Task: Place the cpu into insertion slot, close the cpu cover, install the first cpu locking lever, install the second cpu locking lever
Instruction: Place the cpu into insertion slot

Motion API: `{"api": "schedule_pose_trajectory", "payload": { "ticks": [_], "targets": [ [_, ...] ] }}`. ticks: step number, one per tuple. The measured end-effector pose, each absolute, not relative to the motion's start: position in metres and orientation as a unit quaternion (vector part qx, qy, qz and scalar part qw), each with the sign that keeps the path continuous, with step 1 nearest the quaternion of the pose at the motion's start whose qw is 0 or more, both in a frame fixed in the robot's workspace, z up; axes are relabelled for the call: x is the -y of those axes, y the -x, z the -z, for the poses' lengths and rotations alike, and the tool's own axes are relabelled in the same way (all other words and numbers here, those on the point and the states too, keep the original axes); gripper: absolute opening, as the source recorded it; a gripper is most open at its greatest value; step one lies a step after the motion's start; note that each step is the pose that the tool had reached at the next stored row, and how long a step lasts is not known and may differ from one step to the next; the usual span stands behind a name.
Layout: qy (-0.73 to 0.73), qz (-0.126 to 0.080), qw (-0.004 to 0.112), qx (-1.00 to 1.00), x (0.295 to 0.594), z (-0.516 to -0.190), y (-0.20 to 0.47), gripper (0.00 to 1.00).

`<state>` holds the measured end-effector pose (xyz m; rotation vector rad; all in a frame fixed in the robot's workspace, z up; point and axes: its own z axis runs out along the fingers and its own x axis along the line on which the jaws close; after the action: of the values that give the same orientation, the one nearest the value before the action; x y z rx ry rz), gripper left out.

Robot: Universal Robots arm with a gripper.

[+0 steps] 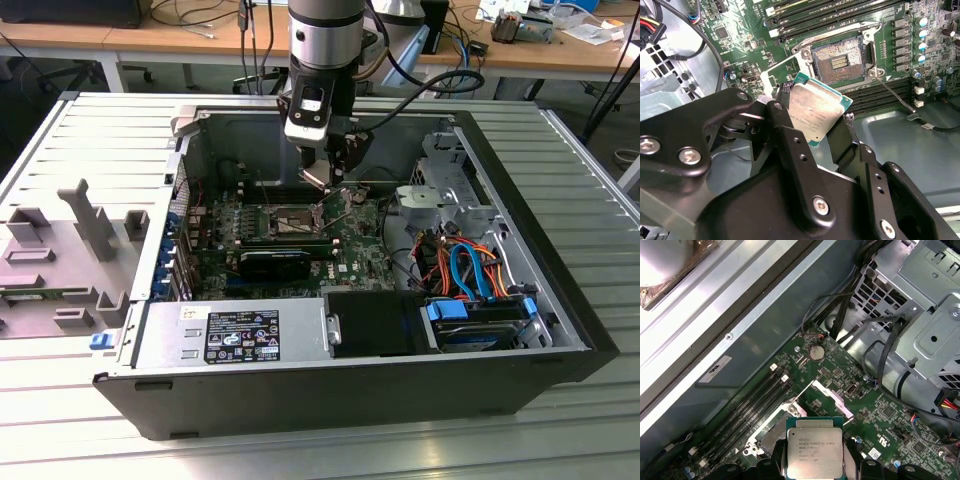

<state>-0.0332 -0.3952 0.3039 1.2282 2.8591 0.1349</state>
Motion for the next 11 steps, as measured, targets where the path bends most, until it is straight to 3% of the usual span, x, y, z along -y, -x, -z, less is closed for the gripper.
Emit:
{"api": "schedule_pose_trajectory", "payload": {
  "ticks": [11],
  "targets": [
    [-0.401, -0.043, 0.014, -0.915, 0.3952, -0.3038, 0.0332, 0.54]
  ]
}}
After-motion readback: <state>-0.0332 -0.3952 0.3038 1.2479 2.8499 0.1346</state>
